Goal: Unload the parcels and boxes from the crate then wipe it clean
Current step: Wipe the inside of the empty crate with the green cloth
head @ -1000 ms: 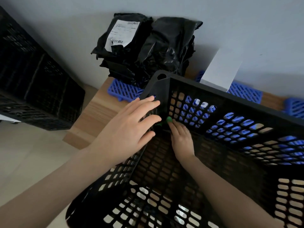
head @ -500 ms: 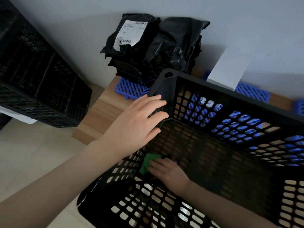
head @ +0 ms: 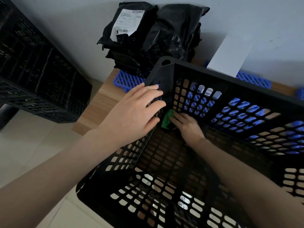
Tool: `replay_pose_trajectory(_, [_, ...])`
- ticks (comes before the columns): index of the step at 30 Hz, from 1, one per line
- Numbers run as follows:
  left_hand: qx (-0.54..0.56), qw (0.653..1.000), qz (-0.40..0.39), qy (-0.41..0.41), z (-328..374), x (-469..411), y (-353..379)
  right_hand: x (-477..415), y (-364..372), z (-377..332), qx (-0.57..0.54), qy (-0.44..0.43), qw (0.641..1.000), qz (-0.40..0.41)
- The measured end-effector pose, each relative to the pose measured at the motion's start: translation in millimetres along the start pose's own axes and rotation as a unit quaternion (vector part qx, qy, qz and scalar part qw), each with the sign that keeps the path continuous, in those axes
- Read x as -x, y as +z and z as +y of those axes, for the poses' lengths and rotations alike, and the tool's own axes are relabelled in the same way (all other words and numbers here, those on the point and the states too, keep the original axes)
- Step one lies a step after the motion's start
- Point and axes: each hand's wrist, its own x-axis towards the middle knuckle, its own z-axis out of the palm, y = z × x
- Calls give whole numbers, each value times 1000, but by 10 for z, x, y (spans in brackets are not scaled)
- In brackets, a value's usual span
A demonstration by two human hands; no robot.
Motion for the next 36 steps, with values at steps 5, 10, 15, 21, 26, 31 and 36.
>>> replay_pose_trajectory(5, [-4, 1000, 0, -1, 2, 2, -5, 474, 280, -892, -157, -21, 987, -9])
replay_pose_trajectory(10, [-11, 1000, 2, -1, 3, 6, -11, 1011, 371, -1044, -165, -333, 925, -82])
replay_pose_trajectory(15, [-12, 1000, 1, 1, 2, 4, -6, 557, 197, -434, -36, -356, 929, -92])
replay_pose_trajectory(21, [-18, 1000, 2, 0, 1, 8, -2, 136, -18, 128, 20, -79, 995, -49])
replay_pose_trajectory(26, [-14, 1000, 5, -4, -4, 8, 5, 296, 93, -376, -46, 101, 994, 11])
replay_pose_trajectory(31, [-23, 1000, 3, 1, -1, 8, 20, 997, 348, -913, -119, -215, 968, -43])
replay_pose_trajectory(36, [-31, 1000, 3, 0, -4, 10, 19, 1007, 341, -568, -39, -370, 925, -73])
